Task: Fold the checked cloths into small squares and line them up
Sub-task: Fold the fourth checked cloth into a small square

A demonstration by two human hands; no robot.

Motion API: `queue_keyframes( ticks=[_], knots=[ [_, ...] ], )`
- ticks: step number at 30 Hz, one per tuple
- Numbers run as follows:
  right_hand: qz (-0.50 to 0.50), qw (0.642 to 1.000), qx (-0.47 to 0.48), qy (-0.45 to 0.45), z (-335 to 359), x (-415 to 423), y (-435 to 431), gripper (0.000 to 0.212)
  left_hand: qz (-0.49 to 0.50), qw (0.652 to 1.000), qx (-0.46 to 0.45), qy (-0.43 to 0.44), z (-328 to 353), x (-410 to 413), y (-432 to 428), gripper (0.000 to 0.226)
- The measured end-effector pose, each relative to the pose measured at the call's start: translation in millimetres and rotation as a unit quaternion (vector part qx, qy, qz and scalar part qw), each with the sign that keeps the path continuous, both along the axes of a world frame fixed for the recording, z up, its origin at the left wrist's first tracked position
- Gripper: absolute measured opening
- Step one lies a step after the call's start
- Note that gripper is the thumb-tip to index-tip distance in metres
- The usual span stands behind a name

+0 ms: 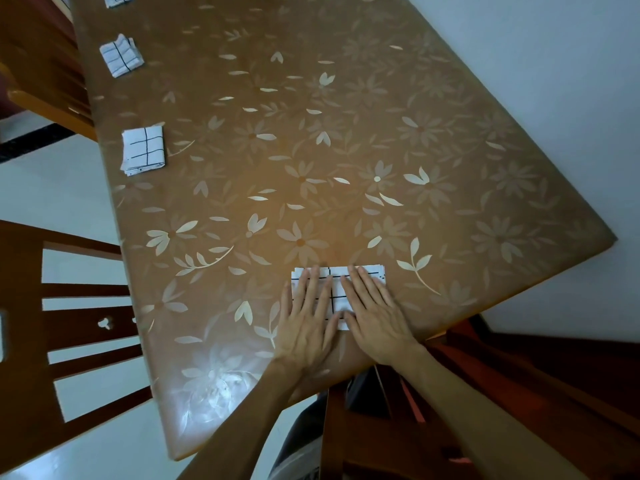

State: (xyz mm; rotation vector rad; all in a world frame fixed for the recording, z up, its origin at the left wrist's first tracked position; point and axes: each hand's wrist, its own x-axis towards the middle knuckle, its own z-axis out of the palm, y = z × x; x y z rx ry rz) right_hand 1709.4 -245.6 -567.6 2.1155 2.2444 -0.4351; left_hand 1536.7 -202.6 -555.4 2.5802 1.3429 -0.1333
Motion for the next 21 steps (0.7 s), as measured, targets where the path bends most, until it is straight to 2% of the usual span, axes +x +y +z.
queue_keyframes(
  ticks=[3,12,15,18,21],
  knots=[
    [-0.001,1.000,0.000,0.004,-2,1,0,0.063,-0.027,0.999,-0.008,0.037,-8,3,14,0.066],
    [-0.100,0.995,0.014,0.005,3,18,-10,0.072,-0.003,0.999,-0.010,0.035,-6,-2,25,0.073],
    [-0.106,0.994,0.008,0.002,5,25,-14,0.071,0.001,0.999,-0.019,0.046,0,-1,25,0.075],
    [-0.101,0.993,0.005,0.055,9,32,-11,0.074,0.010,0.999,-0.021,0.028,19,7,36,0.075],
    [-0.095,0.990,0.012,0.106,14,38,-10,0.078,0.004,1.000,-0.031,-0.001,34,30,51,0.059]
  ],
)
